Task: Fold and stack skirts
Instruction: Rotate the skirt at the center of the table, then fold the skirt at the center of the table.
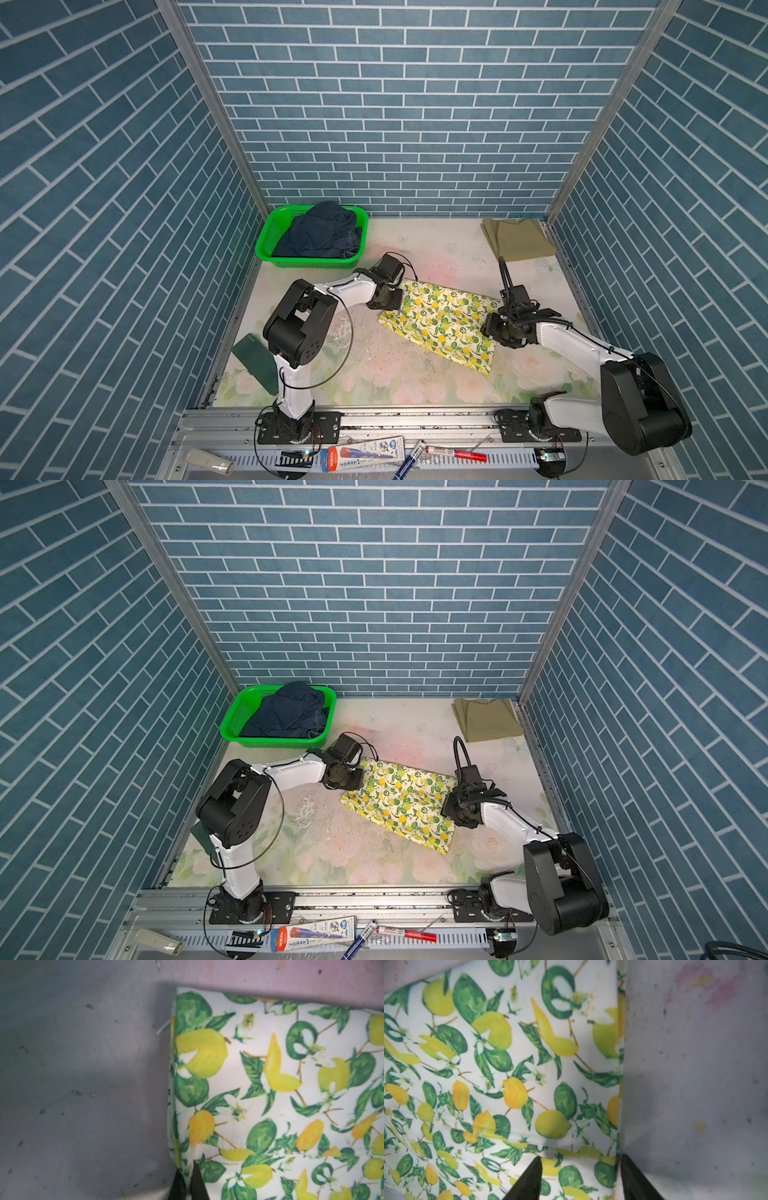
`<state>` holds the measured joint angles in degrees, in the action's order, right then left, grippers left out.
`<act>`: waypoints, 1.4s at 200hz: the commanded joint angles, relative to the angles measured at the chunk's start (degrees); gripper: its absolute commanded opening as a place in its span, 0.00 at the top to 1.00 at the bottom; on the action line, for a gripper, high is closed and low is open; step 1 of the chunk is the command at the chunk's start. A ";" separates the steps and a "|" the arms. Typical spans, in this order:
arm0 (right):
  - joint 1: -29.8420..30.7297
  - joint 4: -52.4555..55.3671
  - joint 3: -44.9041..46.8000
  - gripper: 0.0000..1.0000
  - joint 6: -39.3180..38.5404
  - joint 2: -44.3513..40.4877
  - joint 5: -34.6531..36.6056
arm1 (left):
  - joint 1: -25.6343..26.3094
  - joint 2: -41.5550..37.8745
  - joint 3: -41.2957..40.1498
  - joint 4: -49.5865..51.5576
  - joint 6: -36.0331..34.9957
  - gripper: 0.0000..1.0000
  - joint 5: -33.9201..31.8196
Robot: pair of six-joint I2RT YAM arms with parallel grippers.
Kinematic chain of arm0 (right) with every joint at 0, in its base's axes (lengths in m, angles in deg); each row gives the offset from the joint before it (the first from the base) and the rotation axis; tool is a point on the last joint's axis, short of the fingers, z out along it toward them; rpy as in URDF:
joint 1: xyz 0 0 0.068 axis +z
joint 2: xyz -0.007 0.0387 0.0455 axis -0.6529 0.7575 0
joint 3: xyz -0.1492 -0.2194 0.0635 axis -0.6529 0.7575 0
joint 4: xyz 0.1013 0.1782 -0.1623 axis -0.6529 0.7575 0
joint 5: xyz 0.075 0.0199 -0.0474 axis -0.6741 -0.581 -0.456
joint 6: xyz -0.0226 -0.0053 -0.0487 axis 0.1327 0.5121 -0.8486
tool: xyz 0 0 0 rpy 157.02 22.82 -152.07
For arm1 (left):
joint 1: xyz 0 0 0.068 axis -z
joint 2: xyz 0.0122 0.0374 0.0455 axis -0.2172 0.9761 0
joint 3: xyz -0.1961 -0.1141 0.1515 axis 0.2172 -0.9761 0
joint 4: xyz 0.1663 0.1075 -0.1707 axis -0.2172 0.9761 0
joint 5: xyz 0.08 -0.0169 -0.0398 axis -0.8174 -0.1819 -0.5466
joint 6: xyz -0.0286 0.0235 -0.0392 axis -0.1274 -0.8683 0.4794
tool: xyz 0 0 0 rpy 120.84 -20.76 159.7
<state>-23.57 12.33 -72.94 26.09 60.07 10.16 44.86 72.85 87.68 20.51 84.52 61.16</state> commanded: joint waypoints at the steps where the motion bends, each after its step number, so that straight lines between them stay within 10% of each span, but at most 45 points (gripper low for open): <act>1: -0.14 -1.85 -0.18 0.41 -1.39 2.30 -1.10 | -2.80 -2.68 -5.09 2.08 3.87 1.00 -2.26; 107: 5.92 -6.75 -6.40 0.42 -1.30 11.76 -1.68 | -6.92 -13.32 -17.00 0.19 12.38 1.00 -4.47; 134: 6.01 -6.65 -6.25 0.42 -1.56 11.52 -1.59 | -8.05 -13.38 -16.27 2.92 10.38 0.53 -6.70; 162: 6.01 -6.18 -6.10 0.42 -1.74 11.24 -1.26 | -8.50 -12.64 -14.84 4.17 8.18 0.38 -7.56; 280: 6.01 -7.50 -3.98 0.42 -2.28 10.88 -1.15 | -8.59 -8.50 -17.88 -0.50 5.79 0.50 6.06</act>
<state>-17.78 3.43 -79.17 24.66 70.28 8.83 36.05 61.07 73.45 19.66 89.90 60.18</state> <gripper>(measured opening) 0.577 0.513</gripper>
